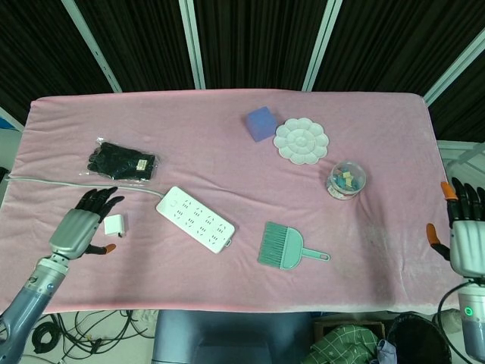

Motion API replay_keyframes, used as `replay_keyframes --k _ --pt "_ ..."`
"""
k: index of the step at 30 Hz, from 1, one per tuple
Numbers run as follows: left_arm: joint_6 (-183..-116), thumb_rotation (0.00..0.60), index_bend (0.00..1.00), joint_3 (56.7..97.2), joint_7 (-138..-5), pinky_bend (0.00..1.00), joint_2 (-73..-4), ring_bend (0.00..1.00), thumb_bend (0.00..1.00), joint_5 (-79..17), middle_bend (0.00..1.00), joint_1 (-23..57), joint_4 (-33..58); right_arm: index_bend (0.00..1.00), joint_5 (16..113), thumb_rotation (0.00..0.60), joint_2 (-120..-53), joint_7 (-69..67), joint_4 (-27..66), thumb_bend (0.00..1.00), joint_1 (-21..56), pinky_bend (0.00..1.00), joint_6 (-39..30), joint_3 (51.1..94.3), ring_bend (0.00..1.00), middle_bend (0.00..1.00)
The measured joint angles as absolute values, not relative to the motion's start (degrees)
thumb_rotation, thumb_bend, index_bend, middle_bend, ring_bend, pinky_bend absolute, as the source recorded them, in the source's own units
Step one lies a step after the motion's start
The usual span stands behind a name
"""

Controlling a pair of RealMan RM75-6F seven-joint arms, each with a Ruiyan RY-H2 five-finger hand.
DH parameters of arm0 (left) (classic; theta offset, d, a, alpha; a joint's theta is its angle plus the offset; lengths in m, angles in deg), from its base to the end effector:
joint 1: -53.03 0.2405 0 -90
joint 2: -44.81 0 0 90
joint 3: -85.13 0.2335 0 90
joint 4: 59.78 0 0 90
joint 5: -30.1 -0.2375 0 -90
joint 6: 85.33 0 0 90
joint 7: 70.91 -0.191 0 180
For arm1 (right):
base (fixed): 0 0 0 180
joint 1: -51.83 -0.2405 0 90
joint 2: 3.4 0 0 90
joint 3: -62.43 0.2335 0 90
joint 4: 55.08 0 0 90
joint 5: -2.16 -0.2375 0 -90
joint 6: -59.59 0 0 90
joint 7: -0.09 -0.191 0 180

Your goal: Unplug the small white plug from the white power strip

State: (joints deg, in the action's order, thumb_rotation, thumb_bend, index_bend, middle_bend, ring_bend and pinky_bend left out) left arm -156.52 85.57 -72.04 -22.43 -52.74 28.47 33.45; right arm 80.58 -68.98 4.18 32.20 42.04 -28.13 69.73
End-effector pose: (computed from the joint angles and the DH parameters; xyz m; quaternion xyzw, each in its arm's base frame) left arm -0.2330 0.3012 0.0552 -0.6992 -0.3829 -0.3876 0.4628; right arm -0.3060 -0.2723 0.1598 0.5604 -0.3180 0.3927 0.6562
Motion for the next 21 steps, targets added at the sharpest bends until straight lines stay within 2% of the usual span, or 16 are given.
replay_keyframes --k 8,12,16,21 --pt "-170.5 0.6 0.13 88.4 -79.9 0.0 -20.4 0.0 0.07 -57.0 0.04 38.9 38.4 0.0 86.2 0.6 -69.6 1.9 30.4 0.3 48.6 0.05 -33.5 63.9 0.03 0.03" --pt "-176.7 0.6 0.13 89.7 -81.6 0.0 -20.8 0.0 0.08 -58.2 0.04 43.5 39.3 0.0 89.9 0.6 -69.5 3.3 32.0 0.3 49.4 0.05 -34.0 61.8 0.02 0.03" --pt "-179.7 0.6 0.13 91.7 -83.2 0.0 -20.5 0.0 0.09 -58.9 0.04 48.2 40.8 0.0 93.4 0.6 -69.6 7.5 33.7 0.3 49.8 0.05 -34.1 60.3 0.02 0.03" --pt "-178.6 0.6 0.13 93.1 -82.5 0.0 -17.8 0.0 0.09 -59.1 0.04 49.4 43.3 0.0 94.6 0.6 -70.4 10.1 34.4 0.3 50.0 0.05 -33.5 60.0 0.02 0.03"
